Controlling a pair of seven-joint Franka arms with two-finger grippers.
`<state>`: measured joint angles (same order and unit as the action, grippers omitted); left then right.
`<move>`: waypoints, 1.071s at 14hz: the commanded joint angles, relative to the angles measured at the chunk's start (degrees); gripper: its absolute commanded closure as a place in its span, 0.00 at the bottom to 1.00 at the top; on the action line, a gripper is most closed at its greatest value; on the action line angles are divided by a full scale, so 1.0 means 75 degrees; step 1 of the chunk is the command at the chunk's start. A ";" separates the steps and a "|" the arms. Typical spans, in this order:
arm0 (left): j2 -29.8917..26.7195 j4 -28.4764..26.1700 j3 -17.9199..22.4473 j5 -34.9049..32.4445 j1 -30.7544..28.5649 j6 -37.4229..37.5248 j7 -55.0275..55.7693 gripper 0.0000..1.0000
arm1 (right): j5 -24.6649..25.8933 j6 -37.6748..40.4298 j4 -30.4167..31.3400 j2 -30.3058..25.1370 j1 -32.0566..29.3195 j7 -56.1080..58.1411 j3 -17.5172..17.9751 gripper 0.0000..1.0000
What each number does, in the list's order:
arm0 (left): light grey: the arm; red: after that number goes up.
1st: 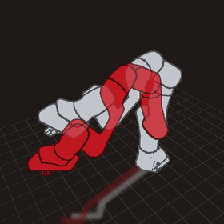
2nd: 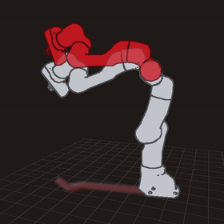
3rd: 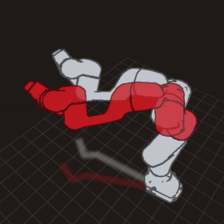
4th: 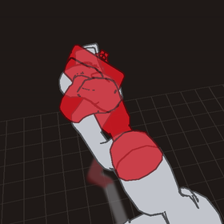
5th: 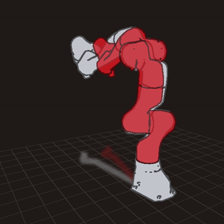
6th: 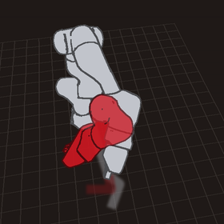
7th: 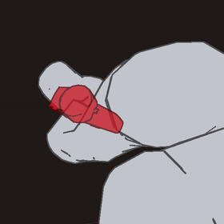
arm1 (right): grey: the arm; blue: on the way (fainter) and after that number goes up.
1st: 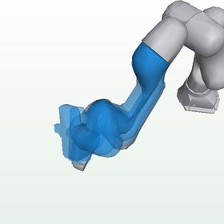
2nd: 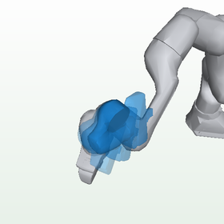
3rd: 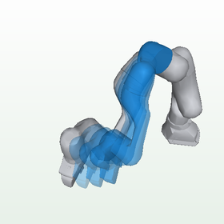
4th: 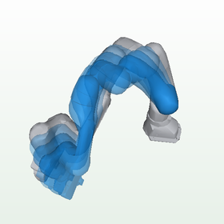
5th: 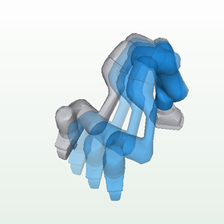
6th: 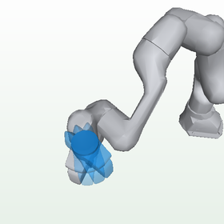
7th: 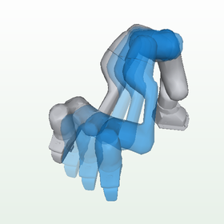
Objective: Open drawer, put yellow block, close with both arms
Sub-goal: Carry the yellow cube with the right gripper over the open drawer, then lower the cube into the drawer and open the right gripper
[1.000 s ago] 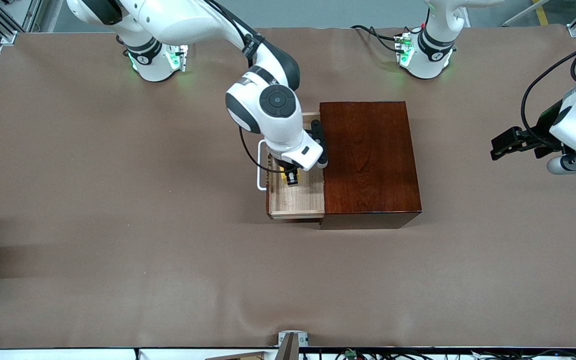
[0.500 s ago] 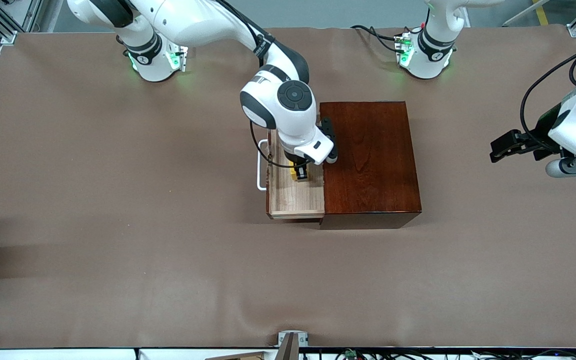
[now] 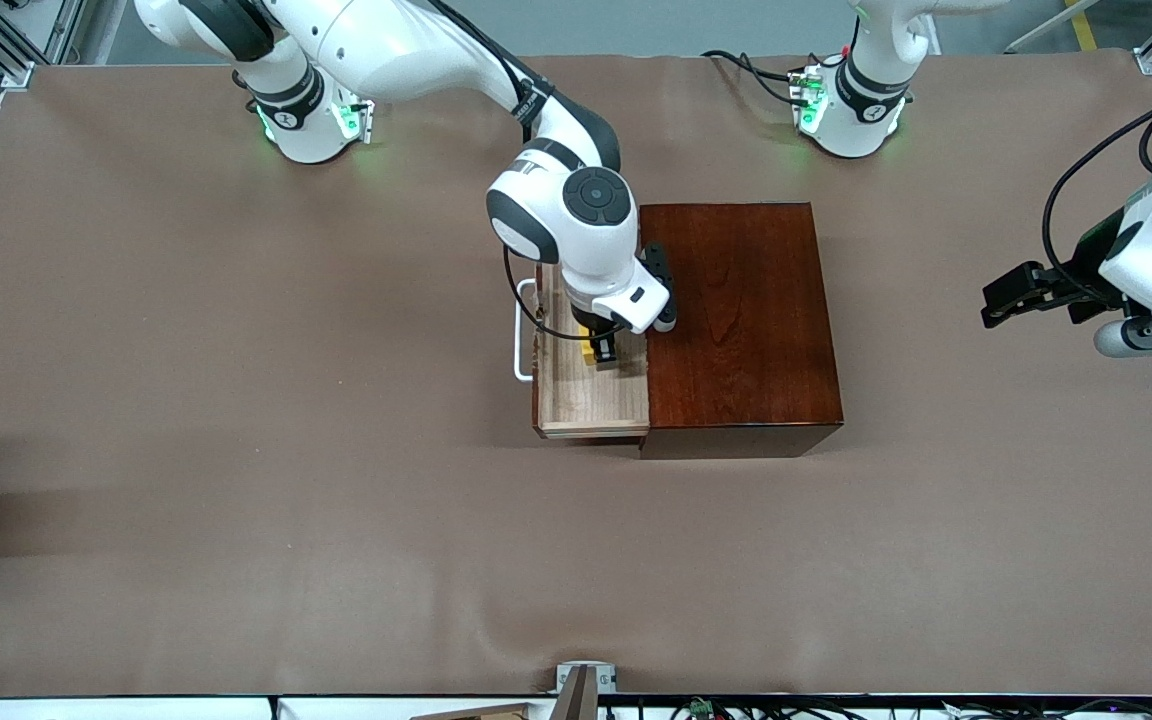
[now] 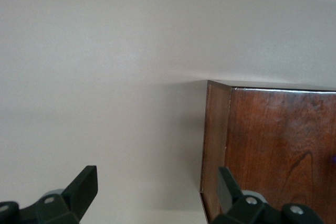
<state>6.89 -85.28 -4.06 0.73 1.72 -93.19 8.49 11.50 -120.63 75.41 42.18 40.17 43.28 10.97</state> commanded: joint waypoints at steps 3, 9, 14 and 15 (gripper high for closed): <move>-0.0181 -0.0009 -0.0079 -0.0051 0.0052 0.0016 0.0005 0.00 | 0.0107 0.0392 -0.0140 -0.0384 0.0081 -0.0158 -0.0057 0.00; -0.0123 -0.0032 -0.0277 -0.0027 0.0110 0.0074 0.0005 0.00 | 0.0071 0.1715 -0.0093 -0.1580 -0.0304 -0.0661 -0.0069 0.00; 0.0053 -0.0020 -0.0454 0.0288 0.0145 0.0051 -0.0135 0.00 | 0.0118 0.2501 -0.0035 -0.2225 -0.1240 -0.0673 -0.0104 0.00; 0.0088 -0.0009 -0.0477 0.0301 0.0157 0.0004 -0.0240 0.00 | 0.0130 0.2618 -0.0023 -0.2272 -0.1405 -0.0673 -0.0104 0.00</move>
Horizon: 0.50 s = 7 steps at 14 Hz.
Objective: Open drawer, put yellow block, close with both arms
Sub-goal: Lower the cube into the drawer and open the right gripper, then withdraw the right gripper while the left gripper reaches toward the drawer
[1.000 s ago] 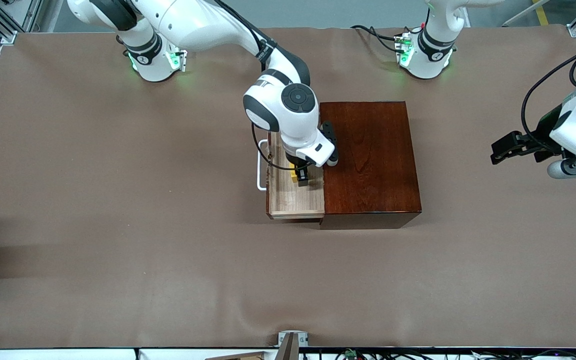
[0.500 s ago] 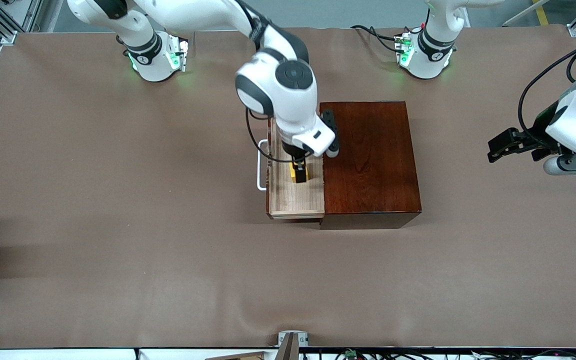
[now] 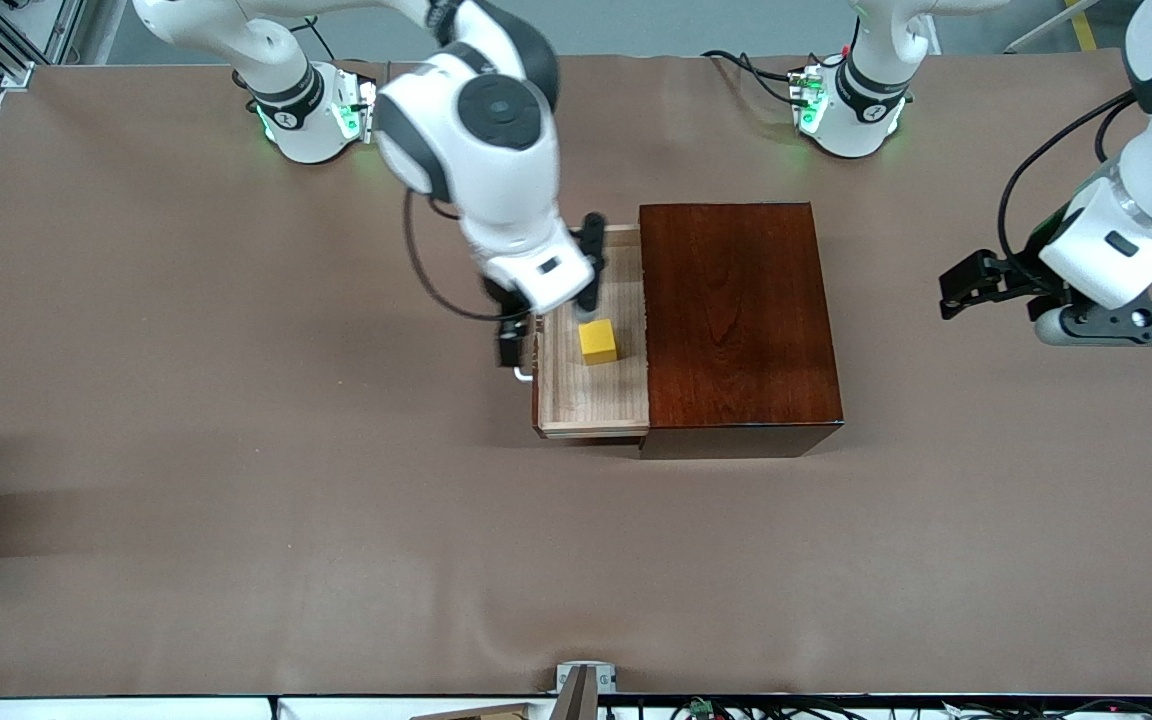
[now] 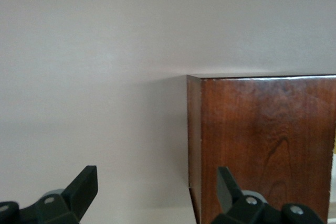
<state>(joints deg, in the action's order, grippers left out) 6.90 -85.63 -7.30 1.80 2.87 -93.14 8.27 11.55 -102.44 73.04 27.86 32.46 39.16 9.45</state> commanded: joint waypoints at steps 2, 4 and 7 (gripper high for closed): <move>0.0112 0.0038 -0.0326 0.0158 0.0075 -0.0004 -0.0783 0.00 | 0.0136 0.0218 0.0397 -0.0491 -0.0739 -0.0124 0.0087 0.00; 0.0123 0.0049 -0.0514 0.0274 0.0075 -0.0015 -0.1427 0.00 | 0.0124 0.0218 0.0572 -0.0725 -0.1266 -0.0124 0.0099 0.00; 0.0077 0.0166 -0.1063 0.0556 0.0052 0.0031 -0.2822 0.00 | 0.0124 0.0276 0.0831 -0.1147 -0.2004 -0.0148 0.0099 0.00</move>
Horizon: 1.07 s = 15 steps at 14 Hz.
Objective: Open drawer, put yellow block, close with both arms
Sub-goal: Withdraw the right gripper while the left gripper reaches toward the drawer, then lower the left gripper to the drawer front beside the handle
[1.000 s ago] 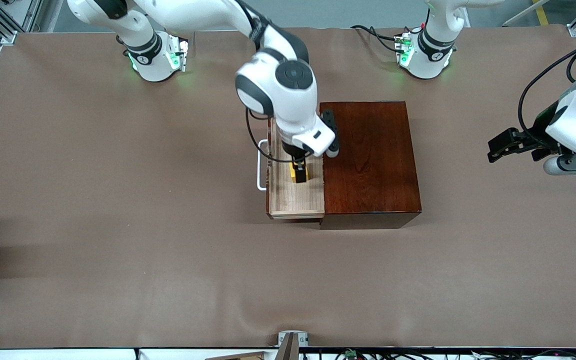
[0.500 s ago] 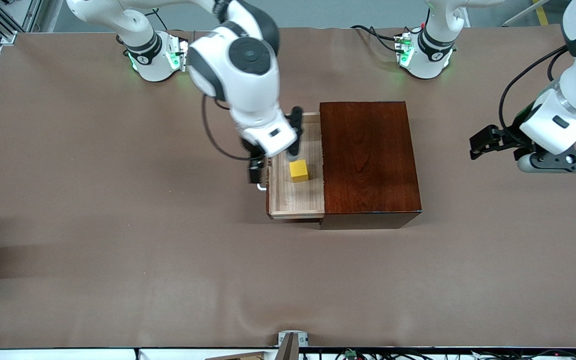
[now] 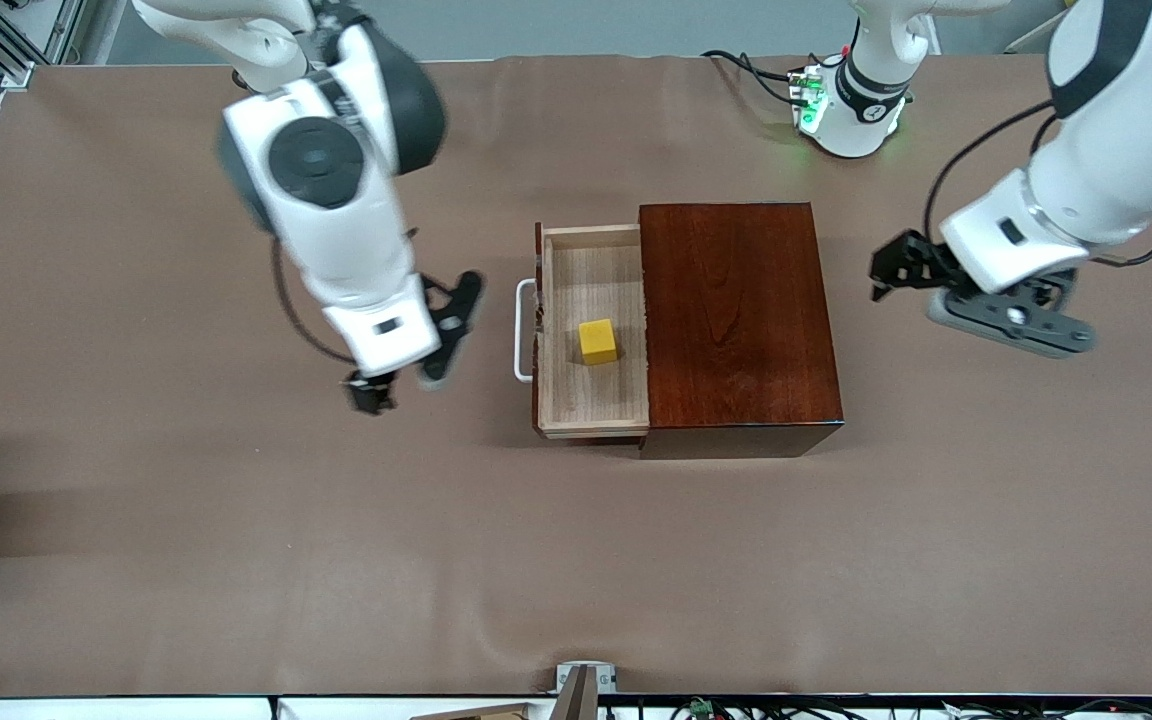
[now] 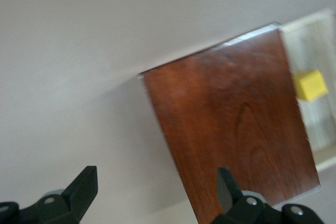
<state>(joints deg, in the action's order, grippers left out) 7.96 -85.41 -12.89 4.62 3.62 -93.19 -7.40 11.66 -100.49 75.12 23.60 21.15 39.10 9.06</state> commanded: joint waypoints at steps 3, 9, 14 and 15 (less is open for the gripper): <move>0.0051 0.0232 -0.0741 0.0379 -0.0015 0.0027 -0.1460 0.00 | 0.0074 0.0343 0.0694 -0.1013 -0.1329 -0.0244 0.0163 0.00; 0.1233 0.0699 -0.1480 0.0498 0.0557 -0.0849 -0.2692 0.00 | -0.0090 0.1023 0.0753 -0.1647 -0.2059 -0.1826 -0.0513 0.00; 0.2862 0.1730 -0.1340 -0.0403 0.2233 -0.1775 -0.3057 0.00 | -0.0863 0.1351 0.0906 -0.1951 -0.2597 -0.3264 -0.0704 0.00; 0.3108 0.1871 -0.1328 -0.0625 0.2502 -0.1952 -0.3057 0.00 | -0.0887 0.1375 0.0906 -0.2045 -0.2679 -0.3477 -0.0704 0.00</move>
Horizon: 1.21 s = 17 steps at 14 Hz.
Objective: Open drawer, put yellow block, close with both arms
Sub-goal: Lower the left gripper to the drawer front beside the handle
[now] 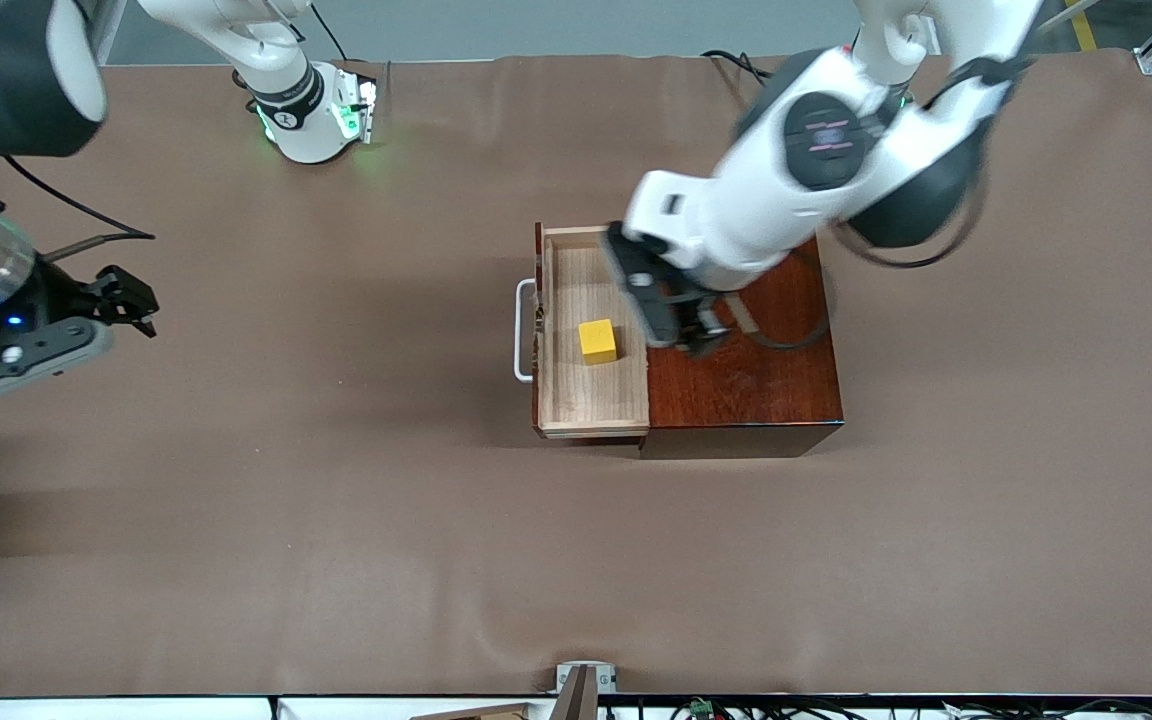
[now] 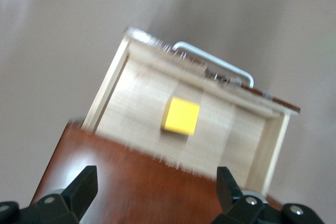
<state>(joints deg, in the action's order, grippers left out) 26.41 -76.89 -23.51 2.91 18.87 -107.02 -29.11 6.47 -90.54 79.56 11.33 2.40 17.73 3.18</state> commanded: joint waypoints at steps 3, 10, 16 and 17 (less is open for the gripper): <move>0.1164 0.0841 0.0344 -0.0529 0.1197 -0.0845 -0.0184 0.00 | -0.0812 0.0142 0.0711 -0.0911 -0.0588 -0.1155 0.0079 0.00; 0.2195 0.0865 0.1412 -0.0529 0.2804 -0.2499 -0.0993 0.00 | -0.0909 0.0610 0.1288 -0.1639 -0.0321 -0.2048 -0.0340 0.00; 0.2502 0.0841 0.1832 -0.0541 0.3061 -0.2583 -0.0970 0.00 | -0.0886 0.0716 0.1228 -0.1628 -0.0132 -0.2013 -0.0671 0.00; 0.2490 0.0841 0.1903 -0.0541 0.3120 -0.2536 -0.0970 0.00 | -0.0909 0.0705 0.1216 -0.1616 -0.0178 -0.1978 -0.0682 0.00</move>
<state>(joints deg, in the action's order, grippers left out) 44.32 -72.18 -11.47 -0.01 40.49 -126.81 -36.01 0.65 -85.41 88.16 0.08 0.46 3.39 -1.02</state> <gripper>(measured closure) 0.000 0.000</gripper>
